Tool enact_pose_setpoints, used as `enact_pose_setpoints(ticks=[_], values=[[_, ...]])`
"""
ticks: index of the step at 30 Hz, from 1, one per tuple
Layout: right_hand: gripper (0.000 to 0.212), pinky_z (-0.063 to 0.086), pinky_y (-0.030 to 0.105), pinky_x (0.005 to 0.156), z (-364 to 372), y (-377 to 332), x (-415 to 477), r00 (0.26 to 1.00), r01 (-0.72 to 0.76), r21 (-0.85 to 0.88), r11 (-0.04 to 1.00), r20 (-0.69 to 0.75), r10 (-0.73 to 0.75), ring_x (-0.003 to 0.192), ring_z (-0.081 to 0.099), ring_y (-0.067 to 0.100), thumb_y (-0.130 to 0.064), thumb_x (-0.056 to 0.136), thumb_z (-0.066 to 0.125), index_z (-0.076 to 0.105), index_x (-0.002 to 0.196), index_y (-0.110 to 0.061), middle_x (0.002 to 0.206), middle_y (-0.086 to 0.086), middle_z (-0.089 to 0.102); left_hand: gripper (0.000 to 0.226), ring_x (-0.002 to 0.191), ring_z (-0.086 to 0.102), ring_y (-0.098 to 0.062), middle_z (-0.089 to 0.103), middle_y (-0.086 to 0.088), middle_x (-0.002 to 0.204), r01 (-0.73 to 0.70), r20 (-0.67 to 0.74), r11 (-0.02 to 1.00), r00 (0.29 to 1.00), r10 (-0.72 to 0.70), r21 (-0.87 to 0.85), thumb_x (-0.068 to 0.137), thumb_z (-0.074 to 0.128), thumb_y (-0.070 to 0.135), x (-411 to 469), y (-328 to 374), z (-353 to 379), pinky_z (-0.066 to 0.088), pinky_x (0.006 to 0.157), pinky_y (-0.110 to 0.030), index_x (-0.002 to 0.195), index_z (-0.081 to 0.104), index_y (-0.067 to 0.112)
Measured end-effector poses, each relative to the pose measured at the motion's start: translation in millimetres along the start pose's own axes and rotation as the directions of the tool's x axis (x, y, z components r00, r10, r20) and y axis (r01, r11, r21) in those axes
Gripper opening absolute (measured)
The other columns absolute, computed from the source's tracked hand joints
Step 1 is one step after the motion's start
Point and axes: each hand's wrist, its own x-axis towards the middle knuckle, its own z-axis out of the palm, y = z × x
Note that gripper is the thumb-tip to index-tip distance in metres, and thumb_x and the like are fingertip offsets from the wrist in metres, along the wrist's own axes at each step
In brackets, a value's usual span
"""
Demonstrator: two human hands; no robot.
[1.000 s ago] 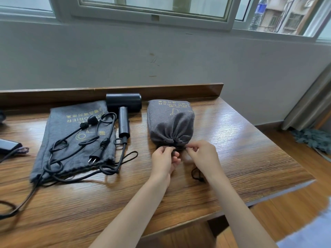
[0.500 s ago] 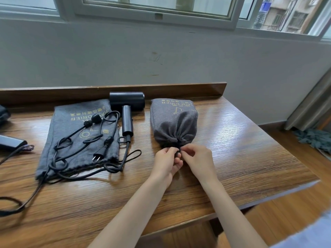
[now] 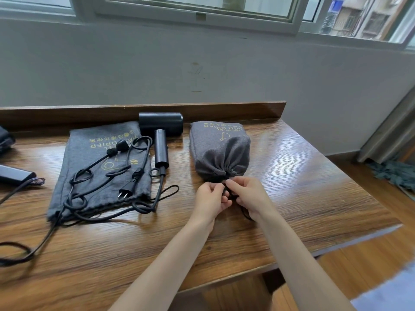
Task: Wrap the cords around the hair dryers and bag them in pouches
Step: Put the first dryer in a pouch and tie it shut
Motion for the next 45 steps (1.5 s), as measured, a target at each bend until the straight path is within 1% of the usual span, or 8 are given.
enact_pose_setpoints(ticks=[4,6,14,24,29,33,37,45], values=[[0.004,0.029,0.011,0.034,4,5,0,0.992,-0.049,0.157,0.986,-0.105,0.066,0.039,0.045,-0.001,-0.008,0.09,0.058,0.058,0.086,-0.009,0.061,-0.003,0.058,0.018,0.038,0.045,0.001,0.048,-0.004,0.065,-0.032,-0.012,0.999,0.999,0.032,0.021,0.097,0.04,0.005,1,-1,1,0.047,0.045,-0.014,0.081,0.048,0.007],[0.015,0.032,0.012,0.035,2,7,0,0.985,-0.068,0.264,0.962,-0.134,0.106,0.043,0.049,0.001,-0.006,0.088,0.061,0.05,0.098,-0.009,0.075,0.003,0.058,0.017,0.043,0.047,0.0,0.049,-0.004,0.067,-0.028,-0.025,0.999,0.999,0.029,0.017,0.097,0.04,0.005,1,-4,1,0.048,0.046,-0.014,0.082,0.047,0.007],[0.015,0.045,0.01,0.05,-4,8,-6,1.0,-0.007,0.282,0.959,-0.006,0.01,0.051,0.056,-0.001,0.0,0.089,0.055,0.059,0.084,-0.014,0.071,0.001,0.061,0.019,0.04,0.05,0.001,0.05,-0.002,0.059,-0.038,0.005,0.998,0.999,0.038,-0.043,0.095,0.046,0.002,0,-2,0,0.049,0.048,-0.014,0.078,0.055,0.007],[0.021,0.055,0.048,0.08,3,14,-3,0.949,0.235,-0.146,0.961,-0.178,-0.26,0.078,0.067,0.03,-0.004,0.077,0.065,0.064,0.072,-0.024,0.075,0.006,0.068,0.02,0.043,0.048,0.002,0.051,-0.001,0.061,-0.226,-0.005,0.973,0.974,0.227,0.039,0.092,0.048,-0.003,-5,-8,1,0.051,0.055,-0.016,0.079,0.056,0.01],[0.018,0.057,0.037,0.074,1,15,-3,0.925,0.267,-0.181,0.947,-0.226,-0.304,0.082,0.067,0.027,-0.01,0.084,0.06,0.06,0.075,-0.025,0.084,0.009,0.067,0.019,0.048,0.059,-0.002,0.06,0.0,0.057,-0.244,-0.005,0.968,0.97,0.245,0.058,0.088,0.055,-0.005,-6,-4,-3,0.054,0.056,-0.017,0.078,0.061,0.009],[0.017,0.044,0.013,0.048,-4,12,-1,0.94,0.215,0.072,0.974,-0.287,-0.186,0.056,0.053,0.003,-0.009,0.093,0.051,0.053,0.081,-0.021,0.076,0.002,0.054,0.009,0.052,0.064,-0.004,0.063,-0.008,0.067,-0.224,0.021,0.97,0.975,0.223,0.095,0.084,0.059,-0.008,-2,5,-11,0.054,0.057,-0.016,0.085,0.064,0.0],[0.016,0.043,0.009,0.047,-14,2,3,0.961,0.18,0.292,0.939,-0.256,-0.104,0.05,0.055,-0.006,-0.006,0.094,0.049,0.052,0.083,-0.017,0.073,-0.002,0.054,0.02,0.055,0.065,-0.007,0.063,-0.005,0.066,-0.289,0.052,0.916,0.957,0.286,0.278,0.083,0.061,-0.006,-1,13,-19,0.055,0.059,-0.017,0.074,0.064,0.012],[0.027,0.03,0.01,0.035,-12,-8,7,0.971,0.083,0.6,0.795,-0.23,0.073,0.045,0.037,0.002,0.005,0.096,0.034,0.042,0.075,-0.011,0.066,0.0,0.04,0.015,0.058,0.064,-0.004,0.06,0.009,0.064,-0.497,0.182,0.555,0.831,0.525,0.667,0.082,0.062,-0.002,-2,21,-18,0.048,0.059,-0.011,0.078,0.065,0.013]])
